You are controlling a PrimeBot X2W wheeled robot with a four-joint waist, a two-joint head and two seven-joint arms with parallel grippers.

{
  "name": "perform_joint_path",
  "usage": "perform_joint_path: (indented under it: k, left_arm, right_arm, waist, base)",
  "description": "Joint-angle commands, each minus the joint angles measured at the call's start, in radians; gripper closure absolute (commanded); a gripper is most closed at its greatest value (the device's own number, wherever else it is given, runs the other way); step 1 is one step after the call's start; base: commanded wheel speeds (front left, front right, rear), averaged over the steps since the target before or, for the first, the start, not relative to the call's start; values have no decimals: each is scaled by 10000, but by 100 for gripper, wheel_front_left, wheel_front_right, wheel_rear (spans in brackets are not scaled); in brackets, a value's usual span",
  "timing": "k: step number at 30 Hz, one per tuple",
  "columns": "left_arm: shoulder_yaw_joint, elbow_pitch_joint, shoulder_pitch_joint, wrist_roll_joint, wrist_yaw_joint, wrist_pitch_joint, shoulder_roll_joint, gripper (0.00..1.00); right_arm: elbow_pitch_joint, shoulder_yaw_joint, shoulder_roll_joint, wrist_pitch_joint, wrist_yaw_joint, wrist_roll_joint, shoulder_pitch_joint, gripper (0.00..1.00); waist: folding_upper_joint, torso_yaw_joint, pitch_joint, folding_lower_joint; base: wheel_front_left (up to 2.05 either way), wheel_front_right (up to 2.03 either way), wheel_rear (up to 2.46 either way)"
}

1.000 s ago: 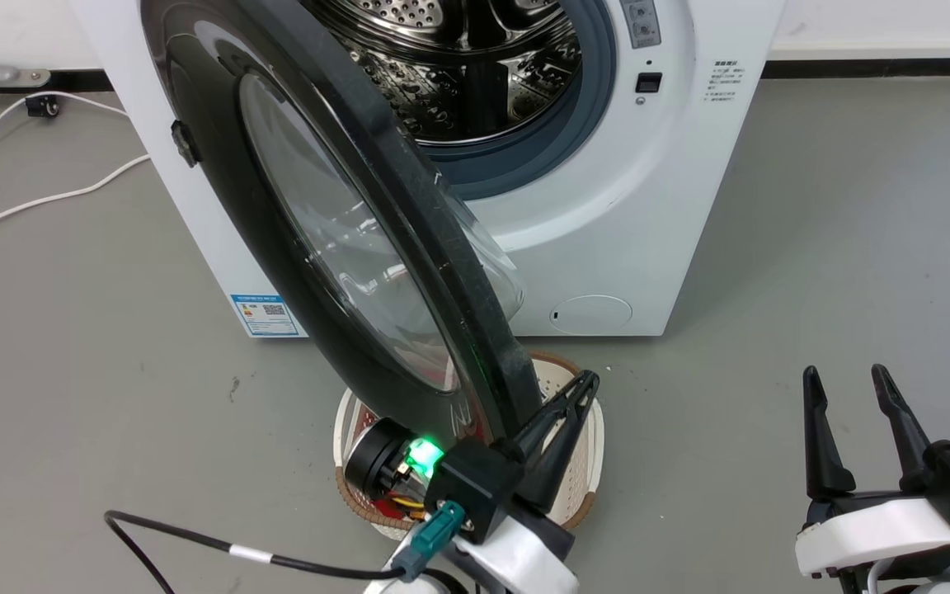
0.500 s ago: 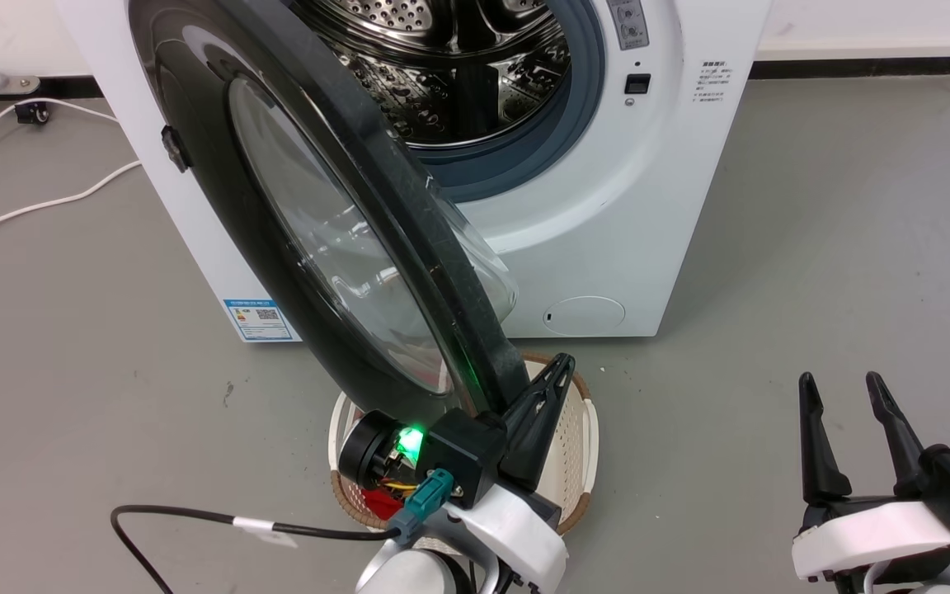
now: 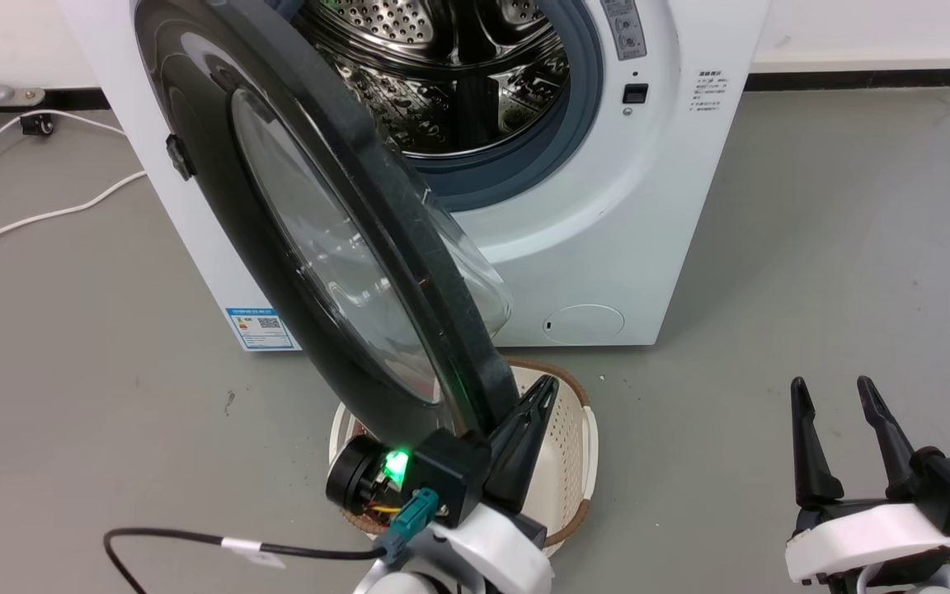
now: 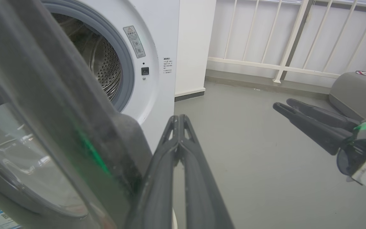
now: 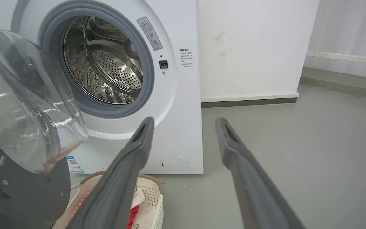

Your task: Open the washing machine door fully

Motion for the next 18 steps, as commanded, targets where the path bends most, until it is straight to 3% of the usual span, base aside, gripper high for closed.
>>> perform_joint_path:
  k: [1, 18]
  left_arm:
    - [229, 28, 214, -16, 217, 89, 264, 100]
    - [329, -1692, 1718, 90, 1021, 705, 1013, 100]
  right_arm:
    - [15, 6, 24, -11, -7, 46, -42, 0]
    - [-221, -5, 25, 258, -7, -82, 251, 0]
  waist:
    - [0, 0, -16, 0]
    - [0, 566, -139, 0]
  base:
    - [0, 0, 0]
    - [0, 0, 0]
